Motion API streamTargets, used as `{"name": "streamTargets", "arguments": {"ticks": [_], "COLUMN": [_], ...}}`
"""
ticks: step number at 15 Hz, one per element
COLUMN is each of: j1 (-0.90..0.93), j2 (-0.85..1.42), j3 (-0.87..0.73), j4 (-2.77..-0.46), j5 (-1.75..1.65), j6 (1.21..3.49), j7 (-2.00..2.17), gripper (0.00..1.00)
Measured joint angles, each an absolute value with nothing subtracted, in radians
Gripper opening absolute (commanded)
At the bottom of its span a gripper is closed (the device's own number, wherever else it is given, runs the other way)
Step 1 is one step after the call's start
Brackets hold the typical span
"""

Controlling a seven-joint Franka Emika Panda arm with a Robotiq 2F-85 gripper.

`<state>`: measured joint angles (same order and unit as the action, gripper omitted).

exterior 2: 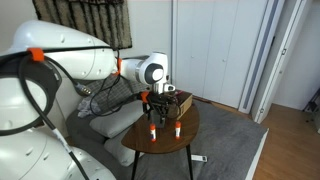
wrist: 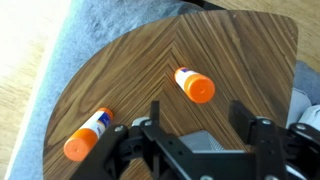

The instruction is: Remove the glue sticks from the basket and put them on the table

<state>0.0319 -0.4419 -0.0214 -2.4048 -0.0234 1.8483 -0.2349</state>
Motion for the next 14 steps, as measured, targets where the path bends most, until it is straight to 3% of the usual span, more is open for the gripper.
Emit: {"name": "streamTargets", "arguments": {"ticks": [14], "j1": [0.002], "j2": [-0.592], "j3": [-0.094], "j4": [-2.246], "j5": [-0.049], "j6": [1.826], "j7": [-0.238], "gripper": [1.0]}}
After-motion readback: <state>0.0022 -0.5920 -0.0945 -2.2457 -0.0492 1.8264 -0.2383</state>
